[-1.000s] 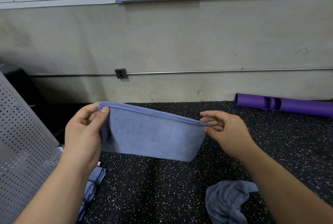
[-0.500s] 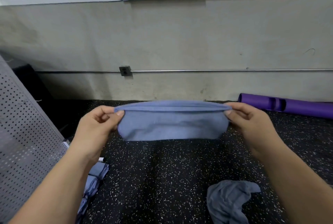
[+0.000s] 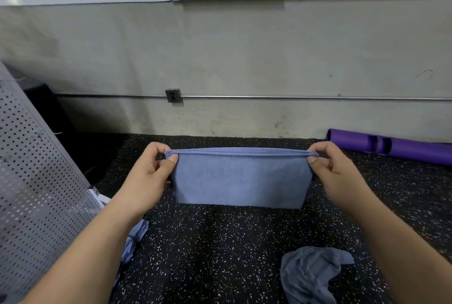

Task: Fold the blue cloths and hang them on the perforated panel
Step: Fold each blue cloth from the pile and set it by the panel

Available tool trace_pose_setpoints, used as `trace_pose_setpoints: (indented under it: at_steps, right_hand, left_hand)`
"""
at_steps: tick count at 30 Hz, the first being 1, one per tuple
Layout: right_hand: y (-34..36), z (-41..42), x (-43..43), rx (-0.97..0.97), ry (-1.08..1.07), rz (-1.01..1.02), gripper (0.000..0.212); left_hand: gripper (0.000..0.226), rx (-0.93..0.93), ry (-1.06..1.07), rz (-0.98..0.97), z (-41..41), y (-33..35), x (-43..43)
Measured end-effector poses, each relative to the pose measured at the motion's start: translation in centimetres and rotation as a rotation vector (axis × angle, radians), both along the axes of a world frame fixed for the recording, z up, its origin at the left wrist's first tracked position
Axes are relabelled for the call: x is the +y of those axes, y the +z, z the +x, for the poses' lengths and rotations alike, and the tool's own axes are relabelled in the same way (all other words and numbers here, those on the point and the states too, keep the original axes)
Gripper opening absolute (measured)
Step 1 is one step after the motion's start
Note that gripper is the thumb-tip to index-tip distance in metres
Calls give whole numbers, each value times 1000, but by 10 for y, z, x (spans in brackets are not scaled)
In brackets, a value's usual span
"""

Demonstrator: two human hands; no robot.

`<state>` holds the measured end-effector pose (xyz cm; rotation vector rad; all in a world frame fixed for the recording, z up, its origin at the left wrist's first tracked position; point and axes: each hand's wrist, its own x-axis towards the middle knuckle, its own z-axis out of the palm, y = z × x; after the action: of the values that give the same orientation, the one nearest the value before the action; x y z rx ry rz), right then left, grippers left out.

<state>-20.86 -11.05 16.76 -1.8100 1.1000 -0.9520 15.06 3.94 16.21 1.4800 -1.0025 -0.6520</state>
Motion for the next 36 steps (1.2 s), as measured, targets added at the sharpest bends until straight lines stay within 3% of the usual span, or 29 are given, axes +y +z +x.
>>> trace_pose_setpoints:
  at_steps: [6, 12, 18, 22, 26, 30, 33, 36]
  right_hand:
    - [3, 5, 2, -197, -4, 140, 14]
    - [-8, 13, 5, -266, -74, 269, 25]
    - [-12, 14, 1, -371, 65, 612, 38]
    - [-9, 13, 0, -416, 140, 616, 40]
    - [-20, 14, -4, -371, 4, 552, 27]
    - [-19, 14, -7, -392, -55, 559, 30]
    - [-9, 12, -4, -462, 49, 608, 29]
    - [-3, 4, -2, -425, 174, 576, 44]
  left_hand:
    - [7, 15, 90, -29, -3, 1, -2]
    - [14, 213, 184, 67, -16, -9, -6]
    - [36, 409, 169, 195, -14, -11, -8]
    - [31, 470, 145, 125, -15, -3, -6]
    - [30, 420, 127, 118, -15, -3, -5]
    - [36, 474, 101, 58, -17, -1, -7]
    - [34, 531, 38, 40, -11, -1, -8]
    - [41, 529, -52, 49, -8, -2, -4]
